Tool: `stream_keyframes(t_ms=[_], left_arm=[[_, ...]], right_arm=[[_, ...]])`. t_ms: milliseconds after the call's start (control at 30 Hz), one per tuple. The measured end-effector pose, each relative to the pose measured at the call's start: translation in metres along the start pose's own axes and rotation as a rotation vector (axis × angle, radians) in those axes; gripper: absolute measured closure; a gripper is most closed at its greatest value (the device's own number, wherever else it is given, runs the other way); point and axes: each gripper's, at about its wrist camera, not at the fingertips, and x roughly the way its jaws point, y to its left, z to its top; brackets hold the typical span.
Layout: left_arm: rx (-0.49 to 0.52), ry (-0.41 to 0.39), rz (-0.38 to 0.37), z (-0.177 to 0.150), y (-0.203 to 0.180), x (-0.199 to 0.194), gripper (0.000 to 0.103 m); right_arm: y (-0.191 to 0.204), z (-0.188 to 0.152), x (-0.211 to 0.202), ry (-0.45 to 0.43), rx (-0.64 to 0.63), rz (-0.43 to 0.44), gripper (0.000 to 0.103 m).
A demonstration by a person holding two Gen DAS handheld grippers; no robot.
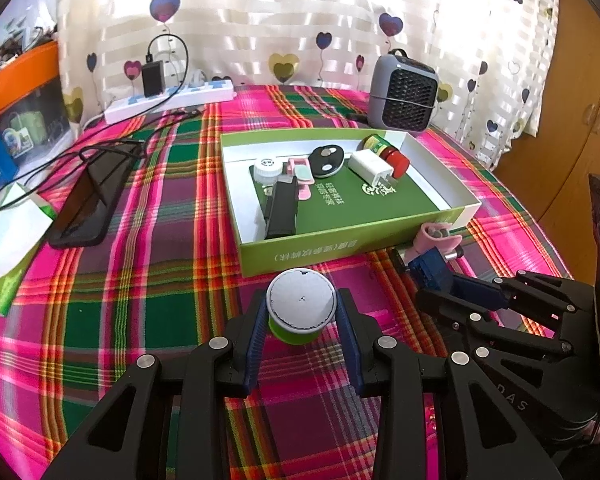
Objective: Organize rigid objects
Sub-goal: 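Close the right tool on the blue USB stick while the left tool holds the grip, then carry the white grip and blue USB stick over the green box lid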
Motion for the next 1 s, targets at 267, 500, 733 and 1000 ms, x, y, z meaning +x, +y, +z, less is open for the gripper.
stream_keyframes(t_ms=[267, 500, 733, 1000], left_arm=[[0.011, -0.026, -0.005, 0.006, -0.004, -0.012, 0.07], [0.022, -0.044, -0.007, 0.015, -0.007, -0.019, 0.07], [0.025, -0.058, -0.048, 0.028, -0.011, -0.021, 0.07], [0.024, -0.052, -0.07, 0.039, -0.016, -0.012, 0.07]], right_arm=[[-0.001, 0.005, -0.013, -0.036, -0.004, 0.004, 0.08], [-0.002, 0.012, -0.023, -0.072, -0.008, 0.0, 0.08], [-0.011, 0.026, -0.034, -0.113, 0.001, -0.013, 0.08], [-0.023, 0.043, -0.036, -0.129, 0.002, -0.017, 0.08]])
